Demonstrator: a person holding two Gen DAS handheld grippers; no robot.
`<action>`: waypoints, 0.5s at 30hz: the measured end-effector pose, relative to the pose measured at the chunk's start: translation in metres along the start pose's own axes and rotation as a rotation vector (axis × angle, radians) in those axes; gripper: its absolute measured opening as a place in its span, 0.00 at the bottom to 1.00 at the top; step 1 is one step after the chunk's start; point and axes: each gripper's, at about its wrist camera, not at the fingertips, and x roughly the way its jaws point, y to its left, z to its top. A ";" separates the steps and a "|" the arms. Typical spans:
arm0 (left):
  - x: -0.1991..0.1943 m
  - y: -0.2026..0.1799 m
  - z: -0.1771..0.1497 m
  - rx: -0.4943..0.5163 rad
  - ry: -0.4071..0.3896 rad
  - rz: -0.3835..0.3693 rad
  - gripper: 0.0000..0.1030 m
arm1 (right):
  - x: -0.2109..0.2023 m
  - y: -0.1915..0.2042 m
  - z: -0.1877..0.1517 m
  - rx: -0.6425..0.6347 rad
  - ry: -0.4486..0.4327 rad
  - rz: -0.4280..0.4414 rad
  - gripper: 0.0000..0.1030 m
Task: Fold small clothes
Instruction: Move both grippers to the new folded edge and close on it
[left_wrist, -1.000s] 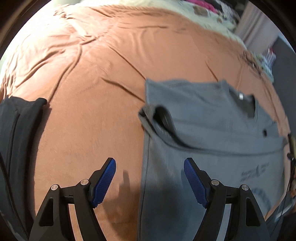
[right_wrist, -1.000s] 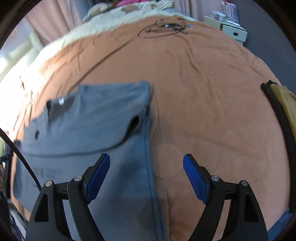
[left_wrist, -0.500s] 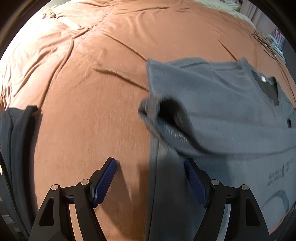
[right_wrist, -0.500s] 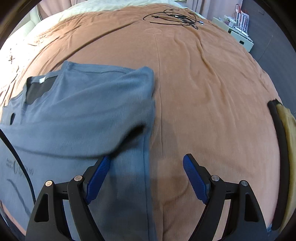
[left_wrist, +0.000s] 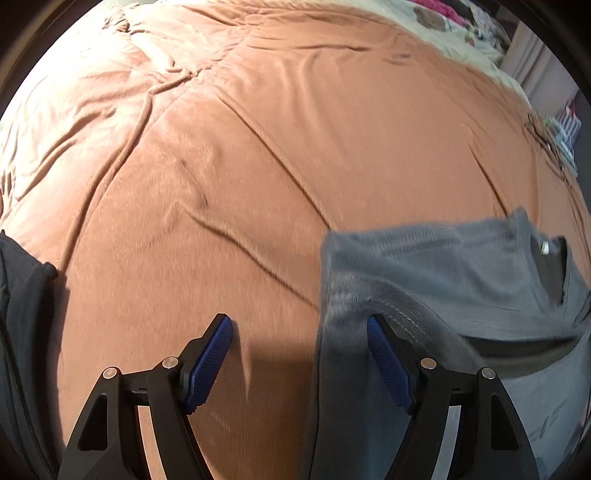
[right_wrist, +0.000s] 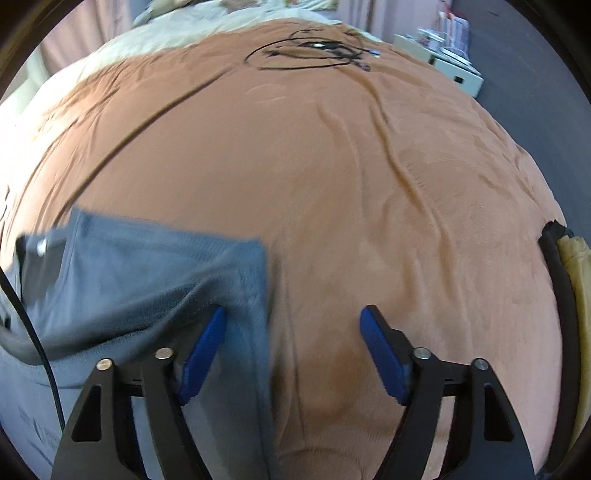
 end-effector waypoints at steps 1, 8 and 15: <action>0.000 0.003 0.003 -0.012 -0.009 -0.005 0.69 | 0.000 -0.003 0.003 0.023 -0.009 0.011 0.63; -0.018 0.011 -0.004 -0.044 -0.047 -0.111 0.62 | -0.019 -0.017 -0.009 0.060 -0.056 0.109 0.49; -0.002 0.011 -0.009 -0.055 -0.001 -0.177 0.34 | -0.020 -0.020 -0.022 0.001 -0.027 0.175 0.48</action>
